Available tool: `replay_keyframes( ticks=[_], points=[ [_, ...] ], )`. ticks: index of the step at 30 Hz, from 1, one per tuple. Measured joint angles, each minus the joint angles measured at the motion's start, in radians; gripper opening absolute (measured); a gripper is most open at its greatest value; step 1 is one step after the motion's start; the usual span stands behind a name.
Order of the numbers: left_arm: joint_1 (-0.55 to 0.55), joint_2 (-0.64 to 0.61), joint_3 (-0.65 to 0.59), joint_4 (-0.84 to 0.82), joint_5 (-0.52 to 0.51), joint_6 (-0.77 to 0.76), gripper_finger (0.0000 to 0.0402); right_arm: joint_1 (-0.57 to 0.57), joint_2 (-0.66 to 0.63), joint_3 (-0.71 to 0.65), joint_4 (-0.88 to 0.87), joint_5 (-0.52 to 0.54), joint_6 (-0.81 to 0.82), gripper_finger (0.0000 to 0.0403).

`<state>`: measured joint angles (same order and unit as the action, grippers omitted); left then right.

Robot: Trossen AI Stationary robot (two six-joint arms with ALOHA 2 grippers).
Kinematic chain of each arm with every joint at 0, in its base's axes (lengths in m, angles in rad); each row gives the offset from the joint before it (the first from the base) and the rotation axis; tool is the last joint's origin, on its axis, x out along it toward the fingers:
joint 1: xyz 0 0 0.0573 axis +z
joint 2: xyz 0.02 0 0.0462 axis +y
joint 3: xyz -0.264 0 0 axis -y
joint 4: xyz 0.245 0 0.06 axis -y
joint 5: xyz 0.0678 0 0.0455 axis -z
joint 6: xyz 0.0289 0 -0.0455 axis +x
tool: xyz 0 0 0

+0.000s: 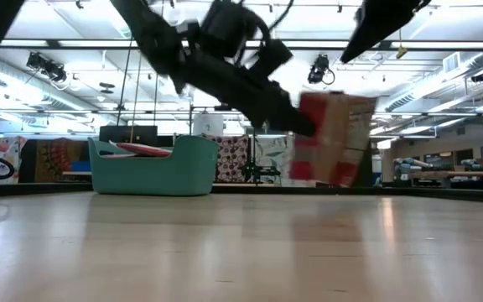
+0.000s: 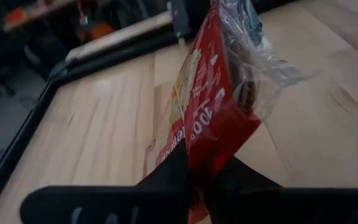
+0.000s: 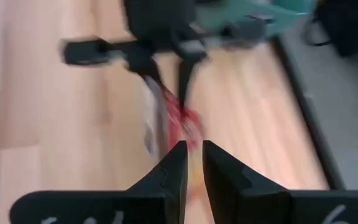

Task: Sort popcorn bags into baskets
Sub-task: Put the popcorn bag into the bin

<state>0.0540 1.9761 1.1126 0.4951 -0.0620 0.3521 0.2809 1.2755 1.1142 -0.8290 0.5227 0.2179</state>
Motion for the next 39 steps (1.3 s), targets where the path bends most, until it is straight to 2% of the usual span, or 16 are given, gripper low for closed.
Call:
replay_keyframes(
  ticks=[4,8,15,19,23,27,30,34,39],
  points=[
    [0.000,-0.119,-0.001,-0.122,-0.070,0.016,0.0032,0.052,-0.079,-0.085,0.059,0.156,0.070,0.0056],
    [0.000,-0.263,0.000,-0.230,-0.206,0.048,0.0032,0.081,-0.128,-0.180,0.176,0.221,0.070,0.0057],
    [0.000,-0.499,0.001,-0.517,-0.523,0.017,0.0033,0.094,-0.146,-0.360,0.491,0.221,-0.039,0.0057],
    [0.001,-0.563,0.001,-0.693,-0.716,-0.040,0.0033,0.093,-0.146,-0.417,0.664,0.221,-0.139,0.0057],
    [0.023,-0.571,0.001,-0.894,-0.858,-0.119,0.0033,0.093,-0.146,-0.468,0.839,0.216,-0.230,0.0057],
    [0.070,-0.558,0.001,-1.020,-0.879,-0.173,0.0034,0.094,-0.146,-0.526,0.962,0.210,-0.275,0.0057],
    [0.111,-0.552,-0.002,-1.084,-0.867,-0.147,0.0034,0.096,-0.146,-0.567,1.038,0.192,-0.300,0.0057],
    [0.178,-0.543,-0.036,-1.091,-0.808,-0.078,0.0034,0.096,-0.146,-0.586,1.083,0.189,-0.342,0.0057],
    [0.261,-0.536,-0.128,-1.002,-0.802,-0.010,0.0034,0.095,-0.146,-0.587,1.083,0.186,-0.352,0.0057]
  ],
)
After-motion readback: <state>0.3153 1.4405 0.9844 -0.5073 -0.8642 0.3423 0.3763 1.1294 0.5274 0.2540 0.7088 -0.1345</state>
